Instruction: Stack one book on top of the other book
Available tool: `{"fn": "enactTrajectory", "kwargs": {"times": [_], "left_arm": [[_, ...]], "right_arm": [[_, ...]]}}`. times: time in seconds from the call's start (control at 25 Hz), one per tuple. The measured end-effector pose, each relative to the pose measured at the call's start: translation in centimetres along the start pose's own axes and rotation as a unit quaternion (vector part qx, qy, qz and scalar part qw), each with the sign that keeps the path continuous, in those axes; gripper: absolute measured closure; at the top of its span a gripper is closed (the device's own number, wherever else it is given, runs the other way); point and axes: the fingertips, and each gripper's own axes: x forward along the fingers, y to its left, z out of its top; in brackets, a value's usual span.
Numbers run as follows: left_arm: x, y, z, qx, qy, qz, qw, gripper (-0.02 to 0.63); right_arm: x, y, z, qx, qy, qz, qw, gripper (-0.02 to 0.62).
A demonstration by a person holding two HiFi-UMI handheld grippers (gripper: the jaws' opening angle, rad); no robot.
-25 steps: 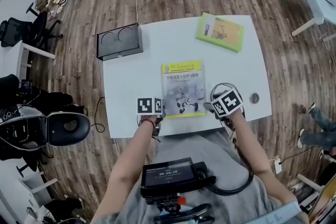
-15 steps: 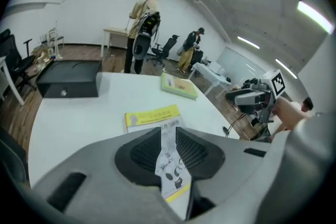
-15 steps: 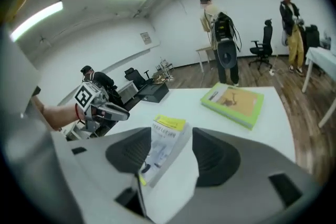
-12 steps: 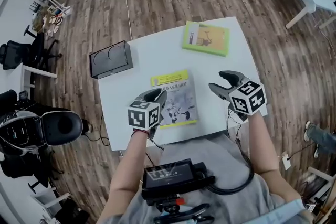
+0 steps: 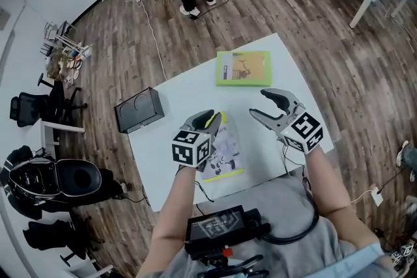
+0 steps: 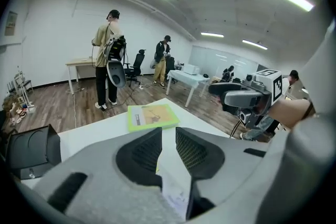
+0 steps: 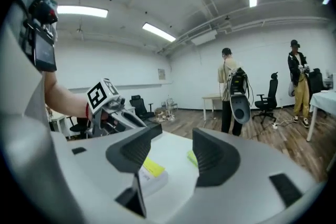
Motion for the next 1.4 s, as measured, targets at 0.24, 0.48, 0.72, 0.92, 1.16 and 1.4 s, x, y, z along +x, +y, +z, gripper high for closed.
{"fn": "enactTrajectory", "kwargs": {"times": [0.24,0.48,0.72,0.92,1.16,1.4], "left_arm": [[2.9,1.6,0.8,0.043,0.020,0.011,0.9988,0.515],[6.4,5.8,0.6,0.079,0.073,0.022,0.9940,0.468],[10.7,7.7,0.7,0.131,0.114,0.011,0.9848,0.407],[13.7,9.6,0.5,0.095,0.144,0.013,0.9848,0.381],[16.8,11.7,0.0,0.017,0.176,0.011,0.9842,0.364],[19.4,13.8,-0.9,-0.087,0.195,0.019,0.9768,0.364]], "right_arm": [[1.5,-3.1,-2.8,0.023,0.030,-0.023,0.999,0.336],[2.0,-7.4,-6.7,0.013,0.122,-0.060,0.991,0.336],[2.9,-10.7,-8.9,0.005,0.196,-0.086,0.977,0.333],[3.4,-13.9,-11.9,0.064,0.232,-0.120,0.963,0.325],[4.8,-17.2,-15.0,0.155,0.257,-0.166,0.939,0.325],[6.7,-18.6,-17.5,0.289,0.254,-0.171,0.907,0.325]]}}
